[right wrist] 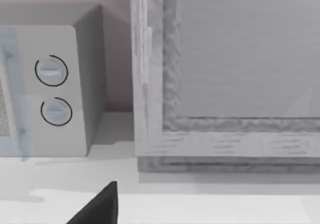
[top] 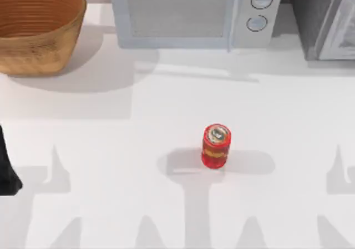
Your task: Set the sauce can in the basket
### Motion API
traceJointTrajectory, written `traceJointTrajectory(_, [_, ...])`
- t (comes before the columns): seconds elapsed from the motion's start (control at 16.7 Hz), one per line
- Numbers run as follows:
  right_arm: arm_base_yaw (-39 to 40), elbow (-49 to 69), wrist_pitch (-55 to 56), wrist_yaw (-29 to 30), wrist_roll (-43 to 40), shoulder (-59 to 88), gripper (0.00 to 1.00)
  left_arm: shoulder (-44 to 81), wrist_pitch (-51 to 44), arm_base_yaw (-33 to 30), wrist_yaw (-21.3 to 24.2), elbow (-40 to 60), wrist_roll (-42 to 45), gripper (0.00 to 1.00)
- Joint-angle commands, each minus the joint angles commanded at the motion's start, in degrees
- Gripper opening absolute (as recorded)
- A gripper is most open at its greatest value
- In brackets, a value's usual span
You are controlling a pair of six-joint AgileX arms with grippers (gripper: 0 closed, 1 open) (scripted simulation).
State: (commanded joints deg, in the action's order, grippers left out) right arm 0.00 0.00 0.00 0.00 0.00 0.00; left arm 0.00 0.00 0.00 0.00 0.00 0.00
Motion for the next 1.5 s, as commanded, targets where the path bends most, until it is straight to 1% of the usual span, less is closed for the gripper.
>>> traceJointTrajectory(0.18, [0.0, 0.0, 0.0, 0.0, 0.0, 0.0, 1.0, 0.54, 0.37, -0.08, 0.24, 0.16, 0.01, 1.0])
traceJointTrajectory(0.3, [0.0, 0.0, 0.0, 0.0, 0.0, 0.0, 1.0, 3.31, 2.29, -0.51, 1.46, 0.99, 0.05, 1.0])
traceJointTrajectory(0.42, [0.0, 0.0, 0.0, 0.0, 0.0, 0.0, 1.0, 8.31, 5.76, -1.28, 3.67, 2.48, 0.14, 1.0])
traceJointTrajectory(0.6, [0.0, 0.0, 0.0, 0.0, 0.0, 0.0, 1.0, 19.42, 13.45, -3.0, 8.56, 5.8, 0.32, 1.0])
traceJointTrajectory(0.9, [0.0, 0.0, 0.0, 0.0, 0.0, 0.0, 1.0, 44.71, 30.94, -6.9, 19.69, 13.34, 0.74, 1.0])
traceJointTrajectory(1.5, [0.0, 0.0, 0.0, 0.0, 0.0, 0.0, 1.0, 103.49, 71.56, -15.95, 45.55, 30.86, 1.71, 1.0])
